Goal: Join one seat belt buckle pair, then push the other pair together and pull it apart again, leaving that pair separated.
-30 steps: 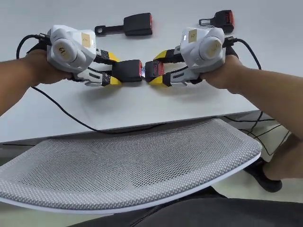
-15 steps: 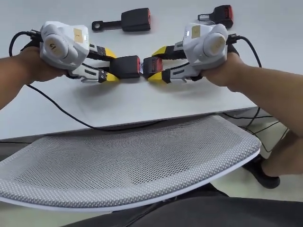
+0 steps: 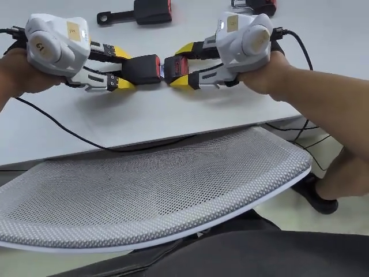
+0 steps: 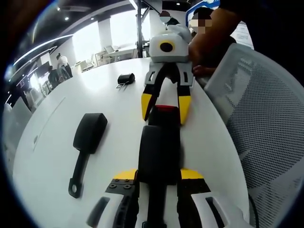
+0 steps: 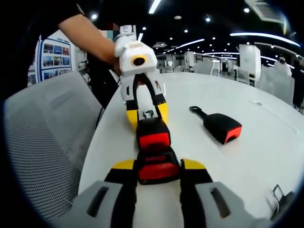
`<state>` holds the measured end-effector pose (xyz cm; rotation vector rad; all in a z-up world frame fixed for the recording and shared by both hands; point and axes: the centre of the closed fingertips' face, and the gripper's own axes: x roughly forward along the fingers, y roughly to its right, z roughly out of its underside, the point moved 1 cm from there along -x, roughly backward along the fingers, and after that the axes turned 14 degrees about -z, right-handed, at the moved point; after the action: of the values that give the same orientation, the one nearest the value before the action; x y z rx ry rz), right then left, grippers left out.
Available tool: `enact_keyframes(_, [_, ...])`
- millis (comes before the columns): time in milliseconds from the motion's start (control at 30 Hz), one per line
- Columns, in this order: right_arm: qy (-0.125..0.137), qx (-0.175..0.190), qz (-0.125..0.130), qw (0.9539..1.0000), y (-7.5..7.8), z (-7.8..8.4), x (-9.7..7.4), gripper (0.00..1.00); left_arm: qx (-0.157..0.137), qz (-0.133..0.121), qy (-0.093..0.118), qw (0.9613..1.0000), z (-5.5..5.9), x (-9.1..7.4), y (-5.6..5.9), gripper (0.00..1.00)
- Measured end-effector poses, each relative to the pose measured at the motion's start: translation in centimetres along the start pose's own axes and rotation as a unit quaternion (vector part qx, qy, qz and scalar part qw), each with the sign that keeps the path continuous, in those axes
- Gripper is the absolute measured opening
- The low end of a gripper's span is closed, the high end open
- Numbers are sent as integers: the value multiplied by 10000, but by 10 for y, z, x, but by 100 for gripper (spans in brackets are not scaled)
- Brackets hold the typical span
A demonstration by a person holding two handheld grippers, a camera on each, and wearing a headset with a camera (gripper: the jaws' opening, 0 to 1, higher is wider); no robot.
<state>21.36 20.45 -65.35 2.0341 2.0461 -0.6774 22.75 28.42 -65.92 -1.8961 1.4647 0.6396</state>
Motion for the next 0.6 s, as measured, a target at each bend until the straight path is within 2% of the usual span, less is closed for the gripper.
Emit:
enact_keyframes(167, [-60, -65, 60, 9999, -1, -2, 1, 34, -55, 9, -81, 10000, -1, 1, -1, 32])
enact_keyframes(233, [-18, 32, 46, 10000, -1, -2, 2, 35, -46, 9, -158, 9999, -1, 1, -2, 32])
enact_keyframes(433, [-454, -321, 47, 9984, 0, -2, 3, 36, -17, 19, -436, 9990, -4, 2, -1, 34])
enact_keyframes(600, [-562, -191, 67, 9982, 0, -2, 6, 42, -5, 22, -599, 9982, -5, 2, 0, 34])
